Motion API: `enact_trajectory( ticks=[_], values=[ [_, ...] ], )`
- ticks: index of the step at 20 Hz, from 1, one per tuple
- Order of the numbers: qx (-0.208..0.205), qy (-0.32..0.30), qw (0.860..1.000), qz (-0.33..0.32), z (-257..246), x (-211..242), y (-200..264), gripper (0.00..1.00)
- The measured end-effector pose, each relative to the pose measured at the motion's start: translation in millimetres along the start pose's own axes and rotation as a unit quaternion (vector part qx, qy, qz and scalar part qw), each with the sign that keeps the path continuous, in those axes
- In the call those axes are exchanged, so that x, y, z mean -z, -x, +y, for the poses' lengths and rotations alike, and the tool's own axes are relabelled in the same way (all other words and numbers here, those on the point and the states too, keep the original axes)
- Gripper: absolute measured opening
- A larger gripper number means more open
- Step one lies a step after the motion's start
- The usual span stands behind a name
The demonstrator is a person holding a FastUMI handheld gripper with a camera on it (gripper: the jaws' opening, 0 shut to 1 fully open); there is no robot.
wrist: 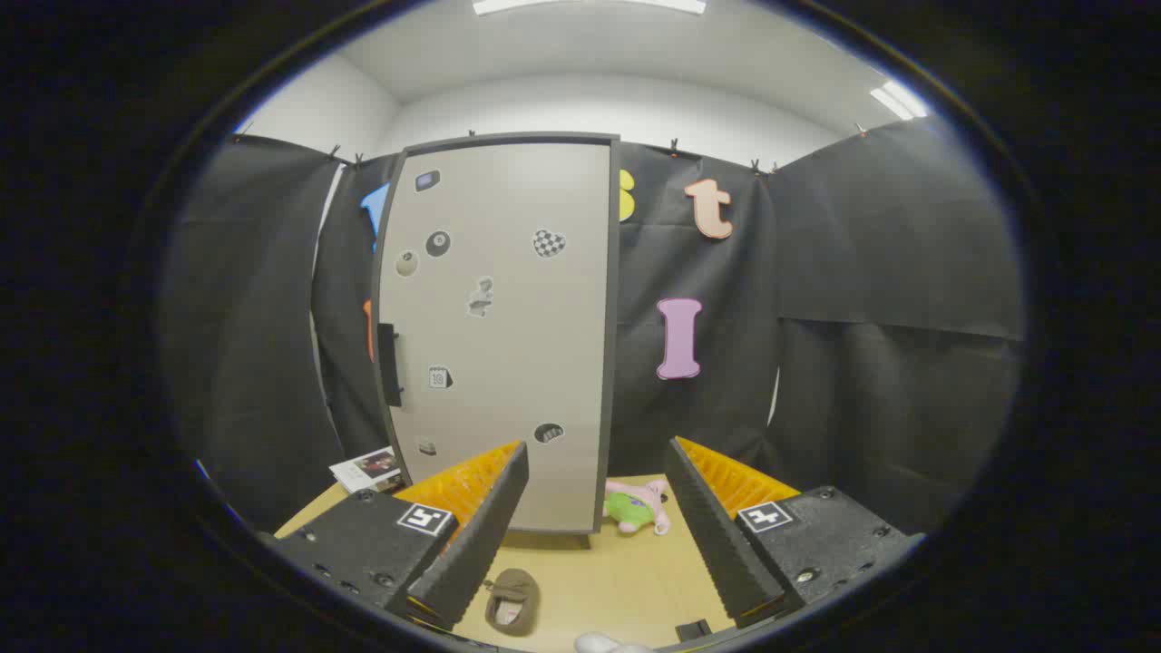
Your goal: Open the shoe cabinet door, grab the shoes and put them into the shoe cabinet, then close the shoe cabinet door.
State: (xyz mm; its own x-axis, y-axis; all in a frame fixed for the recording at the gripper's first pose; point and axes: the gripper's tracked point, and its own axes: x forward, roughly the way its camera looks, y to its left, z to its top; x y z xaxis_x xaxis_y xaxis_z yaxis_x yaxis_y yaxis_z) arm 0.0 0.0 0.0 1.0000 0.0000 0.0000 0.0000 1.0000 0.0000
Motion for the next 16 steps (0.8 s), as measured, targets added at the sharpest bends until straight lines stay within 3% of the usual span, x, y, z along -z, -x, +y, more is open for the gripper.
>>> enact_trajectory(
  ticks=[8, 16],
  values=[
    [0.004, 0.008, 1.0, 0.004, 11, 7, -6, 0.99],
    [-0.032, 0.007, 0.999, 0.009, 88, 14, -48, 0.99]
  ],
)
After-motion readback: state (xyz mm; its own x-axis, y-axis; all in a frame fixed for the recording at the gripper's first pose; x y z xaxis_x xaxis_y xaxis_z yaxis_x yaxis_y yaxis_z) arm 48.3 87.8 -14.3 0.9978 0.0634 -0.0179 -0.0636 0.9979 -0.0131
